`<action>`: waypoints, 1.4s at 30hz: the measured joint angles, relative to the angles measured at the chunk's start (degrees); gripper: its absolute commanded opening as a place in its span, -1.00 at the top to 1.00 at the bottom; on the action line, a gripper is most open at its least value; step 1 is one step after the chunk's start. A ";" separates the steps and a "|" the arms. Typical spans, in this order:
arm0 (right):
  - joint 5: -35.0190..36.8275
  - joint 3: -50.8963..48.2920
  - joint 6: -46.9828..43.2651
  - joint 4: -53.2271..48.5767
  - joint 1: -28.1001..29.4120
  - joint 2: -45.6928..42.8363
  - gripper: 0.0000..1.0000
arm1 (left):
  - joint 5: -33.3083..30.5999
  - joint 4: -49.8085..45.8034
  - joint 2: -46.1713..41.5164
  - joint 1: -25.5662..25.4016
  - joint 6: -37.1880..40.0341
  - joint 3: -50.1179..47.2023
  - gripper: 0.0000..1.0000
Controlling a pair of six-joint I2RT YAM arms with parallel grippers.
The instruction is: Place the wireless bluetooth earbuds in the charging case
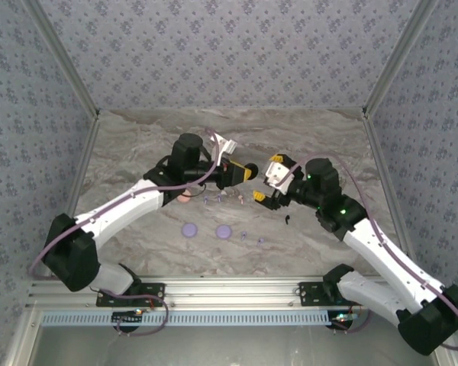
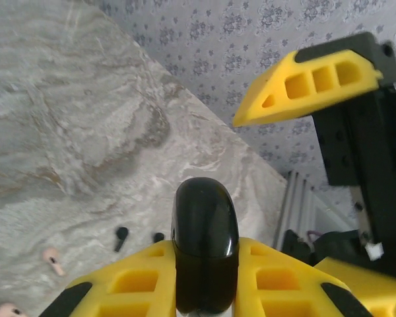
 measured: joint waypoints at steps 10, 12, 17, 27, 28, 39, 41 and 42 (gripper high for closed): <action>-21.03 12.39 -0.31 -16.48 -6.27 5.79 -0.75 | 1.27 3.89 -7.19 0.00 17.97 -7.13 1.00; -22.10 14.08 -1.03 -18.23 -5.70 7.82 -0.73 | 2.16 3.89 -7.45 0.00 20.00 -7.21 1.00; -22.53 16.17 -3.15 -20.46 -3.67 12.44 -0.56 | 4.33 3.91 -7.76 0.00 22.93 -7.23 1.00; -23.12 18.12 -5.73 -21.73 -2.51 16.22 -0.12 | 6.34 3.85 -7.76 0.00 24.61 -7.21 1.00; -23.21 18.23 -5.90 -21.70 -2.51 16.22 -0.04 | 6.58 3.85 -7.76 0.00 24.79 -7.21 1.00; -23.34 18.86 -6.12 -22.18 -2.38 16.24 0.55 | 9.09 2.47 -7.76 0.00 25.81 -7.21 0.79; -23.34 18.86 -6.12 -22.38 -2.38 16.24 0.55 | 9.14 2.25 -7.76 0.00 25.88 -7.21 0.62; -23.37 18.86 -6.12 -22.43 -2.36 16.22 0.56 | 9.14 2.16 -7.76 0.00 25.90 -7.21 0.57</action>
